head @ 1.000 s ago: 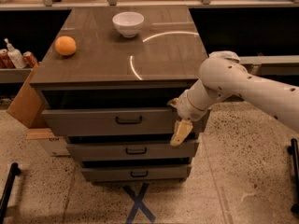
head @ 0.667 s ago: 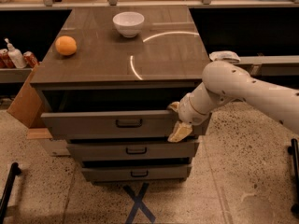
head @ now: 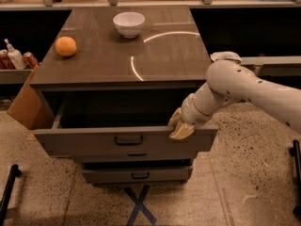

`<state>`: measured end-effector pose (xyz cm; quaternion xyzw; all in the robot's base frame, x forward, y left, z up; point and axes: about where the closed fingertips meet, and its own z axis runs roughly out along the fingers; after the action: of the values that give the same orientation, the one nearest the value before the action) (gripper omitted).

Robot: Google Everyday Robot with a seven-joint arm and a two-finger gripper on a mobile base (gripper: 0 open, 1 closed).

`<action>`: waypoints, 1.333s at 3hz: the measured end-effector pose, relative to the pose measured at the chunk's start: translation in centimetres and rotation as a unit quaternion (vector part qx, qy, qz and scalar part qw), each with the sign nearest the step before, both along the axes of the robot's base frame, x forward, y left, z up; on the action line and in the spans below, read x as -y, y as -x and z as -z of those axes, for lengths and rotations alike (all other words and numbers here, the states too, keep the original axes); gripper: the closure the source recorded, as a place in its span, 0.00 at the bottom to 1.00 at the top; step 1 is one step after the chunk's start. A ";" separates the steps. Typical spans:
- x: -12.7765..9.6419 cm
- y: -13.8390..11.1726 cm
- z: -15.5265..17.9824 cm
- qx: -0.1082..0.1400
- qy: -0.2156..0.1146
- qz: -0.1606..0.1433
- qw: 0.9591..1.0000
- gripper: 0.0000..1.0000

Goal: Open top drawer

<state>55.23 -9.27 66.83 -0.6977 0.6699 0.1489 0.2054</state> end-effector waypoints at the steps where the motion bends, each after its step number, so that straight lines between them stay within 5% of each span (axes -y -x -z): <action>1: 0.0 0.0 -0.5 0.000 0.000 0.000 1.000 1.00; 2: 0.0 0.0 -0.5 0.000 0.000 0.000 1.000 1.00; 4: -0.2 0.1 -0.3 -0.002 0.000 -0.002 1.000 0.59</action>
Offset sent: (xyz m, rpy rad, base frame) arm -0.1627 -0.0186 0.0052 0.0979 0.0993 0.0585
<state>55.13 -9.07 67.13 -0.6988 0.6689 0.1511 0.2036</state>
